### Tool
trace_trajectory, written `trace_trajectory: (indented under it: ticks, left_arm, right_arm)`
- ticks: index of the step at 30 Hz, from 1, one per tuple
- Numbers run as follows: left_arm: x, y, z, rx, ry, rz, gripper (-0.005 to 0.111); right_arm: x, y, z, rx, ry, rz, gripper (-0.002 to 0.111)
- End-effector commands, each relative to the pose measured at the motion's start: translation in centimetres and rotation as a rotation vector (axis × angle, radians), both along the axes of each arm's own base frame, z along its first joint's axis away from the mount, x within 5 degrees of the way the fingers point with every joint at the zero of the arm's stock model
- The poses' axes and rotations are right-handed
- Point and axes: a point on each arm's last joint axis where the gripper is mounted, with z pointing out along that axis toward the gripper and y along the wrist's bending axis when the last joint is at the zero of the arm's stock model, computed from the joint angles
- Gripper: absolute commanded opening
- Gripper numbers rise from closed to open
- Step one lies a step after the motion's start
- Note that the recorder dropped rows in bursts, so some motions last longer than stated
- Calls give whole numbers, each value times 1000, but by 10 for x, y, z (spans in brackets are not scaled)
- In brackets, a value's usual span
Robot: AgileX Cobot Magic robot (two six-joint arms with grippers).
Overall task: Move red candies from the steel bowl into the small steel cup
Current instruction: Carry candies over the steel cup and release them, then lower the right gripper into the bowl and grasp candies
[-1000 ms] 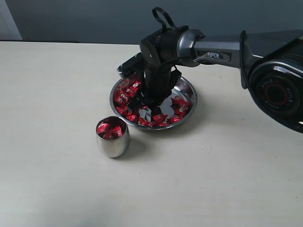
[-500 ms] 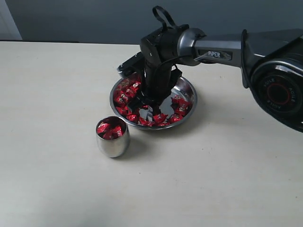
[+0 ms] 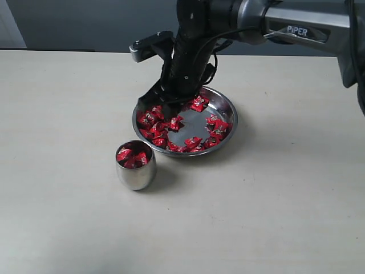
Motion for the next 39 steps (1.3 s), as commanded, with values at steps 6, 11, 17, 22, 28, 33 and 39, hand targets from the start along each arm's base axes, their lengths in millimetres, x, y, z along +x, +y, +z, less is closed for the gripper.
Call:
trace_trajectory:
  ticks: [6,11,17,22,28,33,39]
  left_arm:
    - [0,0,0,-3,-8,-6,0]
    - [0,0,0,-3,-8,-6,0]
    - [0,0,0,-3,-8,-6,0]
    - [0,0,0,-3,-8,-6,0]
    - [0,0,0,-3,-8,-6,0]
    - [0,0,0,-3,-8,-6,0]
    - [0,0,0,-3,-8,-6,0]
  right_arm:
    - [-23,16,14,149,121,156,26]
    - [-40,27,11,108,174,231,27]
    - [-58,43,10,74,164,310,27]
    - [-60,45,9,61,157,323,41]
    - [-33,34,5,-87,-90,178,41]
    - [-2,31,-15,-177,-330,24,36]
    - [13,24,-52,-199,-282,-37,36]
